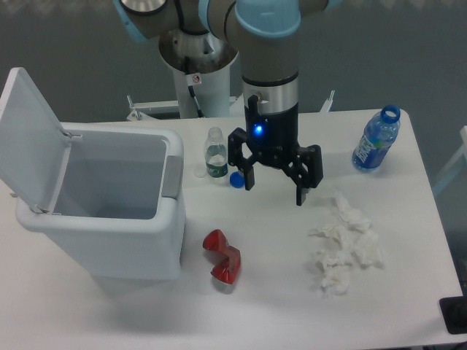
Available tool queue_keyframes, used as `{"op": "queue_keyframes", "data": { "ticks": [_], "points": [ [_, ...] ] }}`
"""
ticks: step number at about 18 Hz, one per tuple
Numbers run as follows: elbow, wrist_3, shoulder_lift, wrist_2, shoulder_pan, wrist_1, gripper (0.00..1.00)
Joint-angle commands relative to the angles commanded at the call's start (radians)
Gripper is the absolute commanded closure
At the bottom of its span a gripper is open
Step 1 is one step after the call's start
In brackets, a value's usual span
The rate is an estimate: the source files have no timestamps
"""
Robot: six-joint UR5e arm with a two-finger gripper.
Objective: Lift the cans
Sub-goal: 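Move the gripper down over the crushed red can beside the bin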
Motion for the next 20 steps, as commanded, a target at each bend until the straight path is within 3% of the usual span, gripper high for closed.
{"op": "queue_keyframes", "data": {
  "ticks": [6,14,17,20],
  "points": [
    [0.028,-0.002,-0.034,0.023,-0.012,0.011,0.00],
    [0.015,-0.109,-0.138,0.210,-0.103,0.104,0.00],
    [0.028,-0.121,-0.182,0.310,-0.150,0.103,0.00],
    [0.040,-0.152,-0.212,0.328,-0.169,0.103,0.00]
  ]
}}
